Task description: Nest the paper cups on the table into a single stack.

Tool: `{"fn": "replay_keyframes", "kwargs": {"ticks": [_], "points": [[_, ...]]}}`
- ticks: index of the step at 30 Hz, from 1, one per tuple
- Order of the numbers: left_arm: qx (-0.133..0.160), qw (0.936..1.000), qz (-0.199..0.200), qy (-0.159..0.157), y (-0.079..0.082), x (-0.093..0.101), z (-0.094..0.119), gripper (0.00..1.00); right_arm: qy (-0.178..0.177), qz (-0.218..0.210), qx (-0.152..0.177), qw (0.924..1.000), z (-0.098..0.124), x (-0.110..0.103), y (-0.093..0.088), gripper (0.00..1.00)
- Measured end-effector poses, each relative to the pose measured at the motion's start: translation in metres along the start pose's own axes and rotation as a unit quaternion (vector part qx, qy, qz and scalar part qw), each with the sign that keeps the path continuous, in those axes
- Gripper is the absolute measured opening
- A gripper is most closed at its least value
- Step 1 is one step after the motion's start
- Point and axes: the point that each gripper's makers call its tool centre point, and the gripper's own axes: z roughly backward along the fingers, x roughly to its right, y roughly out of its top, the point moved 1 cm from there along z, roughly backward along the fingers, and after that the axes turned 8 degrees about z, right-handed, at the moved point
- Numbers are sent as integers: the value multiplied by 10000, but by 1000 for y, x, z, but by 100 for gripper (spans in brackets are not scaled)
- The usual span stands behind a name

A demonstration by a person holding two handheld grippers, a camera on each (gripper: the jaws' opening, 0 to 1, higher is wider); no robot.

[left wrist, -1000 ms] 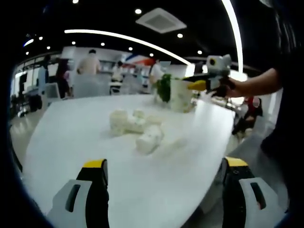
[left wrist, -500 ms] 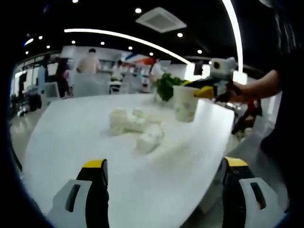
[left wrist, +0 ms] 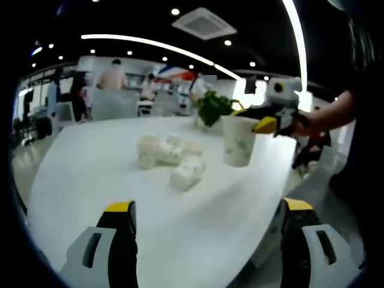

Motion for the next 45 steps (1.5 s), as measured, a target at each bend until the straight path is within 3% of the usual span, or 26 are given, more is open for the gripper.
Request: {"fn": "replay_keyframes", "kwargs": {"ticks": [6,15,30,40,45], "points": [[98,9999,-39,-42,4,5,1,98,92,0,101,9999,-2,-7,-5,40],[4,10000,68,-3,-1,5,-1,98,134,-34,44,9999,-4,-10,-20,40],[-84,9999,-113,-83,5,11,-4,98,244,80,-6,9997,-8,-21,-57,39],[-155,9998,-109,-39,4,12,-2,98,270,-92,-29,9996,-14,-25,-80,39],[-200,9997,-160,20,2,10,1,98,291,-42,50,9996,-17,-27,-81,39]]}}
